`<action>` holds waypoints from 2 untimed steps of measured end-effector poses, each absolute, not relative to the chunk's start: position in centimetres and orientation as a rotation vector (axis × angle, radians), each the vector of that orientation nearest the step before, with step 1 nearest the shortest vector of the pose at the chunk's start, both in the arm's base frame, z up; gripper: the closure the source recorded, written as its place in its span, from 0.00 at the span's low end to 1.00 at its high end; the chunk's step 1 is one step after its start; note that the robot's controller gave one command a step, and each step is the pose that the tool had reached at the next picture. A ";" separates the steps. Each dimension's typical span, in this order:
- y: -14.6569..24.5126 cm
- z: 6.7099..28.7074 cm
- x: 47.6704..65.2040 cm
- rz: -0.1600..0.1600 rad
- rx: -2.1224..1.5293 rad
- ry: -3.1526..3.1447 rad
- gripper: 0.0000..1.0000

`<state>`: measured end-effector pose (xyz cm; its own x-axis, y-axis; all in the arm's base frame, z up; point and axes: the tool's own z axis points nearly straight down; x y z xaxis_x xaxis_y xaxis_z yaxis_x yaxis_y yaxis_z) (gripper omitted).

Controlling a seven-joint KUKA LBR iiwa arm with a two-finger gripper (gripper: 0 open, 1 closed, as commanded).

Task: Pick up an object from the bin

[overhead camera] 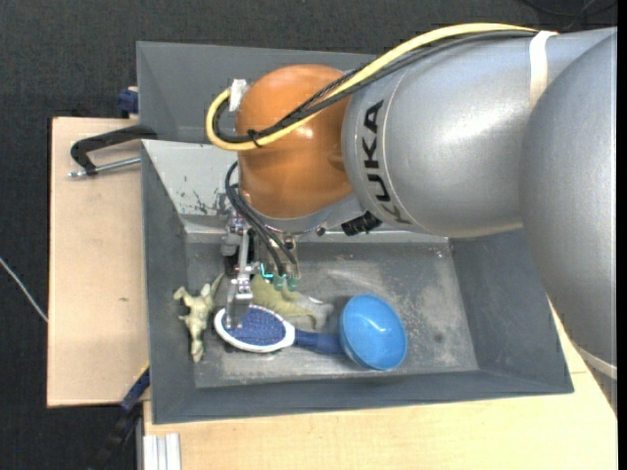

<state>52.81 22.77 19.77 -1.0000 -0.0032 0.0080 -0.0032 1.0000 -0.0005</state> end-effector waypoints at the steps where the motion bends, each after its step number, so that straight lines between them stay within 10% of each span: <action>1: 21.6 6.9 50.6 -0.004 -0.266 -3.132 0.00; 2: 21.7 7.3 50.8 -0.009 -0.267 -3.138 1.00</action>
Offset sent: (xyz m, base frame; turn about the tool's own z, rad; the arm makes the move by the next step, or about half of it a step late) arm -0.0226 -0.0125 -0.1277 0.1721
